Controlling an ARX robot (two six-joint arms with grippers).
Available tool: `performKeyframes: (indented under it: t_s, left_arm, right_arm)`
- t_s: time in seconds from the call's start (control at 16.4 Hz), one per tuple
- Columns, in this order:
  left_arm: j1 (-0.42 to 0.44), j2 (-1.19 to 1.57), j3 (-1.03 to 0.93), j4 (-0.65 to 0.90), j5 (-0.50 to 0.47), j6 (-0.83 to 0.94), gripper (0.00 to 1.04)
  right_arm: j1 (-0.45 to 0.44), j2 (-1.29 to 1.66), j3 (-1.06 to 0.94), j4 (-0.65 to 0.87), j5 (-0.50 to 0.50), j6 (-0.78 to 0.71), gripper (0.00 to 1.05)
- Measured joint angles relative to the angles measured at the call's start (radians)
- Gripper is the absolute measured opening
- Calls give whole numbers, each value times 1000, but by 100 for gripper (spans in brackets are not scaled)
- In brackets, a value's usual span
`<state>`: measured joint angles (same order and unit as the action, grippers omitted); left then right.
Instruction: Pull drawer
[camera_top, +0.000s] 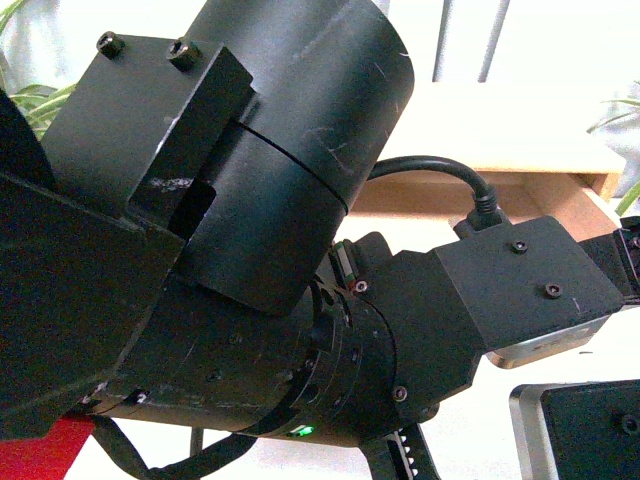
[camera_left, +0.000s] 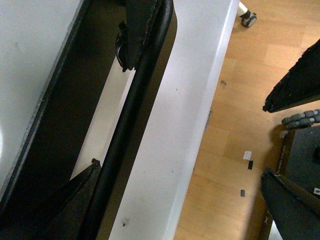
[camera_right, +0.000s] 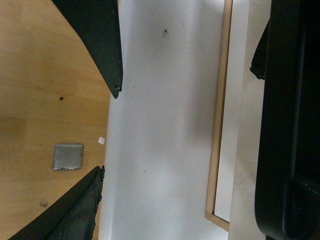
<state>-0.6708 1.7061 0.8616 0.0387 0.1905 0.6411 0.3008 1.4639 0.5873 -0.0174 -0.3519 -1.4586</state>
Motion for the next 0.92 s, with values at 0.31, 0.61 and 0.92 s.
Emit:
performKeyframes:
  t_s: [0.31,0.61,0.92]
  left_arm:
    - [19,-32,5,6,12,-71,98]
    - [52,-137,27,-6,89,-163,98]
    - [100,-164,27,24,115,-217,98]
  right_arm:
    - [-30,-15,10,2,-34,18,98]
    - [-68,-57,65,-32,-57,85,98]
    - [-100,-85,109,-27,-90,139,98]
